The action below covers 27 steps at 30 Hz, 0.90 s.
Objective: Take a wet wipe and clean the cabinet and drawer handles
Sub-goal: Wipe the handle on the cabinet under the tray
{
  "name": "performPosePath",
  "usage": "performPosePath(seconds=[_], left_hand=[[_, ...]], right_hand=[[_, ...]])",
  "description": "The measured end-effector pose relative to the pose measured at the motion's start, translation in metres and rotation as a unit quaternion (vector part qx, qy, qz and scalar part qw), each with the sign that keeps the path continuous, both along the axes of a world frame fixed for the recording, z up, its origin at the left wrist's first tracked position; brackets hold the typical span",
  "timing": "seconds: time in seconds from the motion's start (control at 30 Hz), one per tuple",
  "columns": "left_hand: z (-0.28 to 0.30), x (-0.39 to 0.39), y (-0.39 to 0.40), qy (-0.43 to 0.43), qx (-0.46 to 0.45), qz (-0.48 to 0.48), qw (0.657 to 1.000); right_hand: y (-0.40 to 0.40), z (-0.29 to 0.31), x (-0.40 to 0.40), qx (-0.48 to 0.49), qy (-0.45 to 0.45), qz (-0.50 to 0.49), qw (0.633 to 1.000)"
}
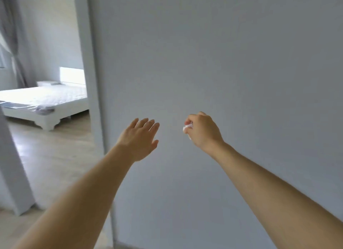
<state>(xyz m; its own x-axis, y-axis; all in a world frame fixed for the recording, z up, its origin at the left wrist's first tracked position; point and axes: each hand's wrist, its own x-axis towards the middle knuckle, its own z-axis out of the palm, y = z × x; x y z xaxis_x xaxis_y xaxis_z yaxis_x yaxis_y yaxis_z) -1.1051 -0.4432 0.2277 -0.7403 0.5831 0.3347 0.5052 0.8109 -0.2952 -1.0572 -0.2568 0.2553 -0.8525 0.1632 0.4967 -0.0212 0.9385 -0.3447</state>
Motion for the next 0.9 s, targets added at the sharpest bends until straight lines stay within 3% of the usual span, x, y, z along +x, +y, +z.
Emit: performPosePath(seconds=[0.23, 0.53, 0.7, 0.9], left_hand=[[-0.009, 0.023, -0.255, -0.006, -0.008, 0.156, 0.988], [-0.025, 0.043, -0.468, -0.026, -0.008, 0.300, 0.953], [-0.041, 0.013, -0.571, -0.039, -0.031, 0.361, 0.931], [-0.029, -0.063, -0.700, -0.062, -0.075, 0.395, 0.913]], right_hand=[[-0.255, -0.008, -0.039, -0.013, 0.005, 0.173, 0.985], [-0.485, -0.018, -0.075, 0.007, -0.024, 0.322, 0.946], [-0.587, -0.017, -0.126, 0.051, -0.006, 0.369, 0.928], [-0.712, -0.018, -0.229, 0.021, -0.009, 0.396, 0.918]])
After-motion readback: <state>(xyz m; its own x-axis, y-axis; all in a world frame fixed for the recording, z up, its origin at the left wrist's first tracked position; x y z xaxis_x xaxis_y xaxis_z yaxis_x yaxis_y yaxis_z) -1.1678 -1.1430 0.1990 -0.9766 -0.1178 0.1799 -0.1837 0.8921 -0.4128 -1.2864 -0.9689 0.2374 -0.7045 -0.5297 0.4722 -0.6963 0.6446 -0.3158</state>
